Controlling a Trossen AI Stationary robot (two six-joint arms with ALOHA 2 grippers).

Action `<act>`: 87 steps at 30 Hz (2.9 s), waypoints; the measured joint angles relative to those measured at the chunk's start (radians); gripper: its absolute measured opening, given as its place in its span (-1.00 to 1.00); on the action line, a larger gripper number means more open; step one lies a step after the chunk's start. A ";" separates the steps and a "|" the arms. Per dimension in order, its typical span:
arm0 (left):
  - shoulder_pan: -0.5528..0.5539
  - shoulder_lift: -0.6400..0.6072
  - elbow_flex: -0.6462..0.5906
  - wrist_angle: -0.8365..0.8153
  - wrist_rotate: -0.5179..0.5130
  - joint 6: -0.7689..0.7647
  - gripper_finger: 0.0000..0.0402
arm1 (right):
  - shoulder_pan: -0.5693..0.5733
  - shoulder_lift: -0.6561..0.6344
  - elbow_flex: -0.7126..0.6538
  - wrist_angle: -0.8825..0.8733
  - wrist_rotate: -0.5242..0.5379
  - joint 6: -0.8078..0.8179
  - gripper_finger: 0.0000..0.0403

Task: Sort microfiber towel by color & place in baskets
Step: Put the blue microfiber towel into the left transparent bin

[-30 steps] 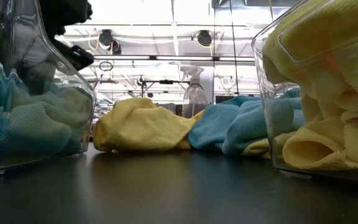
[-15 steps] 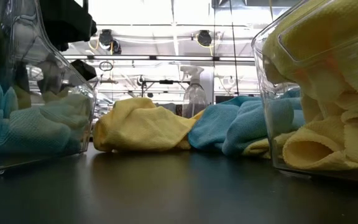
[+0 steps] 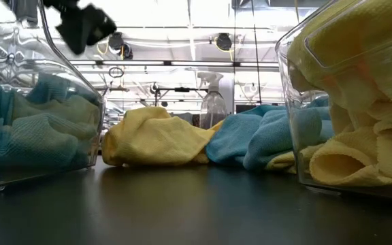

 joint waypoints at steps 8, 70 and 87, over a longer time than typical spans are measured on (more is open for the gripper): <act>0.003 -0.029 0.103 -0.075 -0.154 0.095 0.23 | 0.000 0.000 0.000 -0.053 0.111 0.004 -0.22; 0.600 0.586 0.209 0.645 0.150 0.084 -0.07 | 0.011 -0.001 -0.010 -0.301 0.279 0.295 0.26; 0.520 0.584 0.411 0.460 0.235 0.276 -0.98 | 0.014 -0.001 -0.010 -0.275 0.279 0.306 0.26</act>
